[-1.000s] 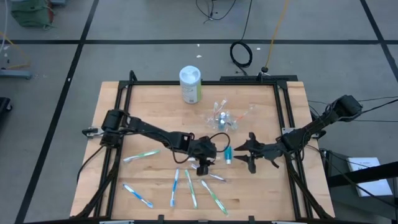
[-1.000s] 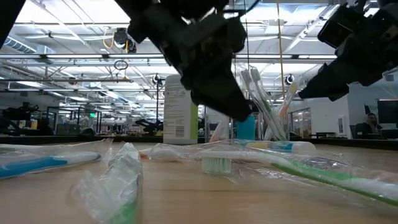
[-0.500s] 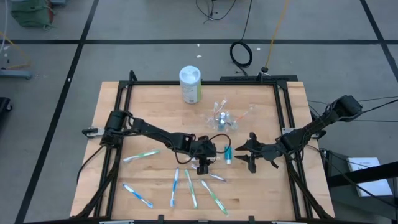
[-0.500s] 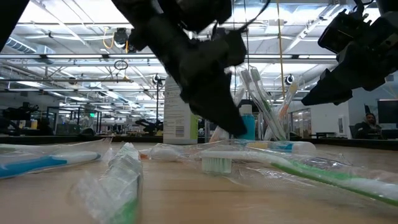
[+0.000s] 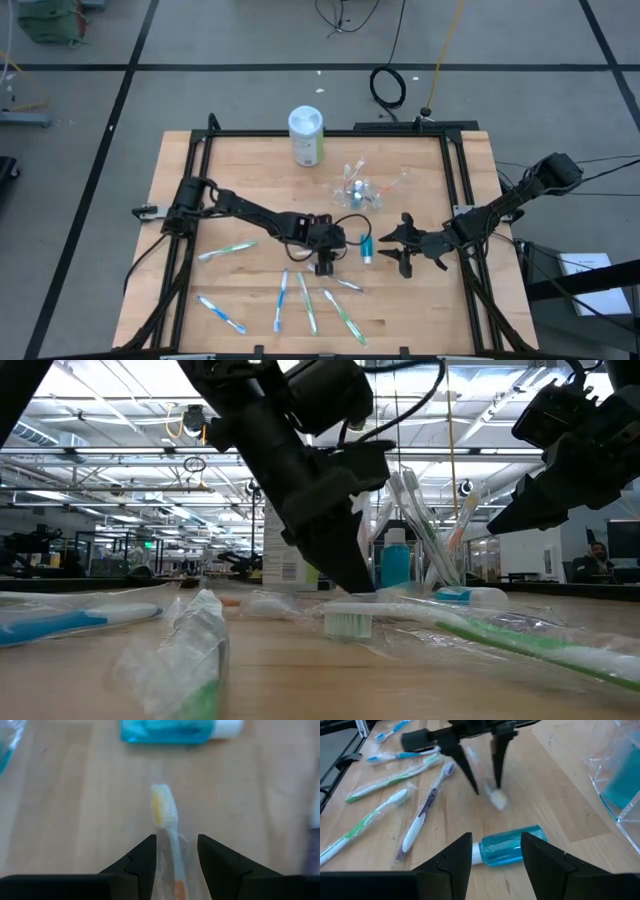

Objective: Pick & Place toothbrushing station
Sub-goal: Put the orange toothbrush into the transparent organizer

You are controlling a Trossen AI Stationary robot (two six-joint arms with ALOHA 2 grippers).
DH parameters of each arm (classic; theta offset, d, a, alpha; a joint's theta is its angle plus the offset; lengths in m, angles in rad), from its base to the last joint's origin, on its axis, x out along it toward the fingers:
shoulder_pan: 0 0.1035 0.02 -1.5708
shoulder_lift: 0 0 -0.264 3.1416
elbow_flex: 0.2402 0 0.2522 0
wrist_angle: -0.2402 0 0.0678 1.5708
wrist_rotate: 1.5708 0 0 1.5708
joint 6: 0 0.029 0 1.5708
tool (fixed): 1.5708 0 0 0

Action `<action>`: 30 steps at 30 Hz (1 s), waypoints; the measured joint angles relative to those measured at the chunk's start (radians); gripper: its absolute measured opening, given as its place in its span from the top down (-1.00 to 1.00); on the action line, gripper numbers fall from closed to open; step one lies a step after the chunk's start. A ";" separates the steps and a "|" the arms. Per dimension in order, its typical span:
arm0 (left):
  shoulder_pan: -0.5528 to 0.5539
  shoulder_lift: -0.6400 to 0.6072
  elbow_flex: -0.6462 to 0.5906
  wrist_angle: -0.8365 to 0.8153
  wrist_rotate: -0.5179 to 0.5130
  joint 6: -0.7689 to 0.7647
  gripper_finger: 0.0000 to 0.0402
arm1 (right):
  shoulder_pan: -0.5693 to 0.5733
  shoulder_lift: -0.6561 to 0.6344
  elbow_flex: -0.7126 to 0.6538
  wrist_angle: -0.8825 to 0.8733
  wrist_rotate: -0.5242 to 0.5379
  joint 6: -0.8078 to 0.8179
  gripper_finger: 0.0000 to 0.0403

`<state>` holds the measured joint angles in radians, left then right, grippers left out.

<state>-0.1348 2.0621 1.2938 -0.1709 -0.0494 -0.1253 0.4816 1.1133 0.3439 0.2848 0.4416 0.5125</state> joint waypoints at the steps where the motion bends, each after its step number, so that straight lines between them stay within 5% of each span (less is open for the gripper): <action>1: 0.002 0.000 0.000 -0.010 -0.004 0.000 0.27 | 0.000 0.000 0.000 0.000 0.000 0.000 0.21; 7: 0.013 0.000 0.000 -0.016 -0.005 0.006 0.36 | 0.000 0.000 0.000 0.001 0.001 0.000 0.21; 15: 0.035 0.000 0.000 -0.007 -0.016 -0.036 0.95 | 0.000 0.000 0.000 0.001 0.001 0.000 0.21; 22: 0.037 -0.095 -0.001 0.045 0.021 -0.027 0.98 | 0.000 0.000 0.000 0.001 0.002 0.000 0.21; 26: 0.048 -0.195 -0.001 0.082 -0.049 0.021 0.98 | 0.000 0.000 0.000 0.001 0.002 0.000 0.21; 30: 0.076 -0.264 0.000 0.239 -0.058 0.108 0.98 | 0.000 0.000 0.000 -0.001 0.002 0.000 0.21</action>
<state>-0.0589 1.7976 1.2934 0.0684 -0.1069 -0.0170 0.4816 1.1134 0.3439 0.2839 0.4431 0.5125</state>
